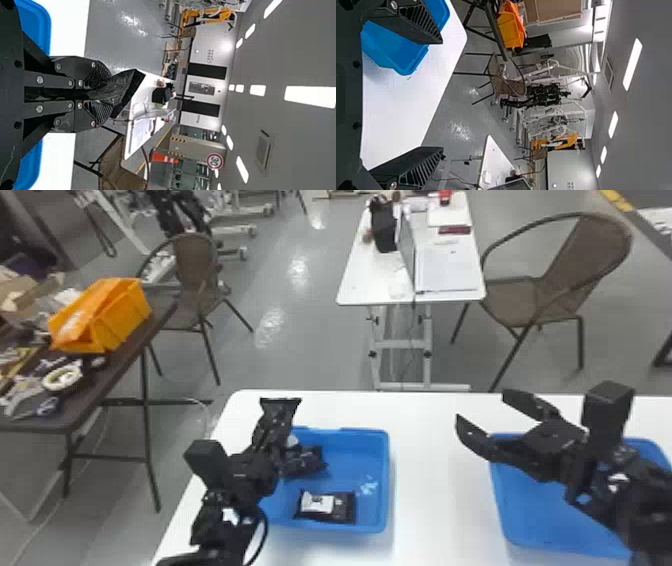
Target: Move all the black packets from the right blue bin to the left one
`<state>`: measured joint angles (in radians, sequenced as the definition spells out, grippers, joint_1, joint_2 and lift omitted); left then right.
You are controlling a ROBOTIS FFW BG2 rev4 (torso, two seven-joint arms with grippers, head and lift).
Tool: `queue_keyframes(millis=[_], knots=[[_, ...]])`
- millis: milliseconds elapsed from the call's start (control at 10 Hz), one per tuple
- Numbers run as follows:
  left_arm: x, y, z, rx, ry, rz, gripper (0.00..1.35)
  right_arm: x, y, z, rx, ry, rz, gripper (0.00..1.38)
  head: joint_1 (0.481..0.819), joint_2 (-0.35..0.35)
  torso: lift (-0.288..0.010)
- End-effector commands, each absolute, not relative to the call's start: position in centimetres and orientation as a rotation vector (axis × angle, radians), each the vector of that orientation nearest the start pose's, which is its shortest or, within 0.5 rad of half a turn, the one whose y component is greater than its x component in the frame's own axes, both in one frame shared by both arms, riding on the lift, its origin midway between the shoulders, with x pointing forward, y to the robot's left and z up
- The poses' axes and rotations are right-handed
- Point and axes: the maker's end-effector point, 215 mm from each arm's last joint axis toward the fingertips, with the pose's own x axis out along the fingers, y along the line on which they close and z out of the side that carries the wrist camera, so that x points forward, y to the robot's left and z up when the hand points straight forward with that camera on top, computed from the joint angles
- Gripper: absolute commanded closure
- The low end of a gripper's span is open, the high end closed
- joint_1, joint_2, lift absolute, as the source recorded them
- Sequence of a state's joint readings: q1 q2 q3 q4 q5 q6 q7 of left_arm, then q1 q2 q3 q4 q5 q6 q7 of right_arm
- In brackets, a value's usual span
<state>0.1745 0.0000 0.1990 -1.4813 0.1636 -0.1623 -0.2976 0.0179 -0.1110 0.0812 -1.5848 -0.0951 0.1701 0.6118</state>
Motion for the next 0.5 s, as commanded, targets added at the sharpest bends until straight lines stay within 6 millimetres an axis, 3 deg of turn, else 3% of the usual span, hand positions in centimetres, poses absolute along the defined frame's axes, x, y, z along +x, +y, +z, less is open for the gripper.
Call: queue_keyframes(millis=[0,100,200,300,400], knots=[[50.6,27.8,-44.5,-0.216,0.066,-0.066,0.54,53.7,-11.2,-39.4,0.038,0.177,0.663,0.08,0.695,0.205,0.0],[50.8,27.0,-44.2,-0.223,0.057,-0.08,0.12,53.8,-12.9,-39.6,0.044,0.184,0.612,0.08,0.695,0.188,0.0],[51.0,26.4,-43.7,-0.225,0.042,-0.094,0.09,54.0,-15.0,-39.5,0.024,0.196,0.524,0.08,0.695,0.165,0.0],[51.1,26.1,-43.2,-0.231,0.026,-0.098,0.16,53.9,-17.4,-40.0,0.005,0.214,0.438,0.09,0.695,0.132,0.0],[51.1,26.2,-42.8,-0.232,0.014,-0.094,0.18,53.6,-19.6,-41.3,-0.005,0.244,0.387,0.09,0.695,0.114,0.0]])
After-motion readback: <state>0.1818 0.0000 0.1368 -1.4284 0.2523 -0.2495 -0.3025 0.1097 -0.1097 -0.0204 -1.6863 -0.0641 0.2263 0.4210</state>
